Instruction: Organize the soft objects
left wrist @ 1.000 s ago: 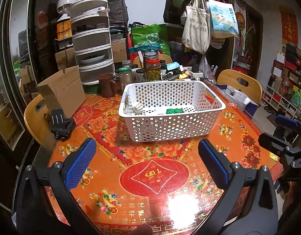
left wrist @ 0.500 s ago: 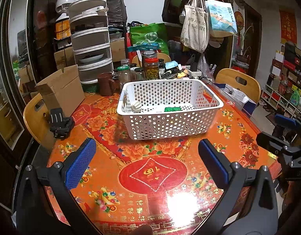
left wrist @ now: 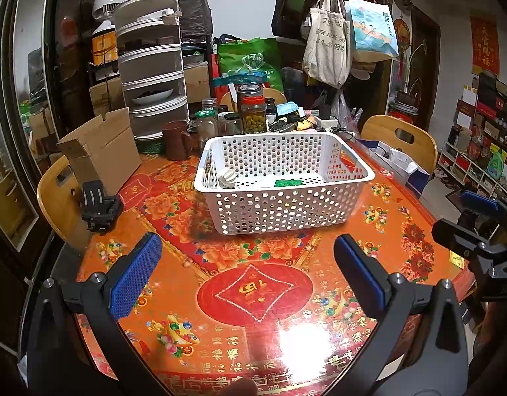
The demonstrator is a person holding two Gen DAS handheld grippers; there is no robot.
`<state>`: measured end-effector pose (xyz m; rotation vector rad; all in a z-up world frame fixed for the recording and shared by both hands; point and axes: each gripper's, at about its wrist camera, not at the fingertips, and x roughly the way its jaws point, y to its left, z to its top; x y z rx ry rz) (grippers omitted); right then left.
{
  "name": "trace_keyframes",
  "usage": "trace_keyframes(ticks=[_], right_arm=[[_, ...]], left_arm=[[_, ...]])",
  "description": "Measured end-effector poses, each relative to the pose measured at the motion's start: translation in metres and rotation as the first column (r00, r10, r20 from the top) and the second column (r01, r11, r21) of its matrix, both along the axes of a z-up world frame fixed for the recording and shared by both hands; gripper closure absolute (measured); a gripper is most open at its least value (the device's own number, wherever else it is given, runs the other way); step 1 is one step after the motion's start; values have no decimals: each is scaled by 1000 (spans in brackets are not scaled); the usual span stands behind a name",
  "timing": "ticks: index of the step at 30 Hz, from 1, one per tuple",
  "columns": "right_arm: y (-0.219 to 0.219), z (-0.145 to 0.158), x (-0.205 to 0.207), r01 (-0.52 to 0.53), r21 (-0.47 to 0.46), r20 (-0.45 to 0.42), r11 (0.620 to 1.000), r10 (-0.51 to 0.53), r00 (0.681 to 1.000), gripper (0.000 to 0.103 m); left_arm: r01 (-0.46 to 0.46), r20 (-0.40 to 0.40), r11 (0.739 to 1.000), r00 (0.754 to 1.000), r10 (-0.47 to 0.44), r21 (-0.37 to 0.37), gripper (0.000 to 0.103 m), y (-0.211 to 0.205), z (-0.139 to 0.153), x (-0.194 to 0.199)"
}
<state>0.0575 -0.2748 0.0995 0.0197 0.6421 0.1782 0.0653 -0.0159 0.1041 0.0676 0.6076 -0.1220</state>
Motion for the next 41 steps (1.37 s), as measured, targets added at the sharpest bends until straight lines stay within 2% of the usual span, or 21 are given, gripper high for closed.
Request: trace_keyframes(ticks=[24,41], right_arm=[[2,-1,3,-8,-3,-6,1000,8,1000,0],[3,-2,3,-9,-1,-8,1000,9,1000,0]], left_arm=[[-9,-19,1000,1000,8,-11,0,-1,-4,5],[5,0,1000,1000,-5,3,0,-9,-6,6]])
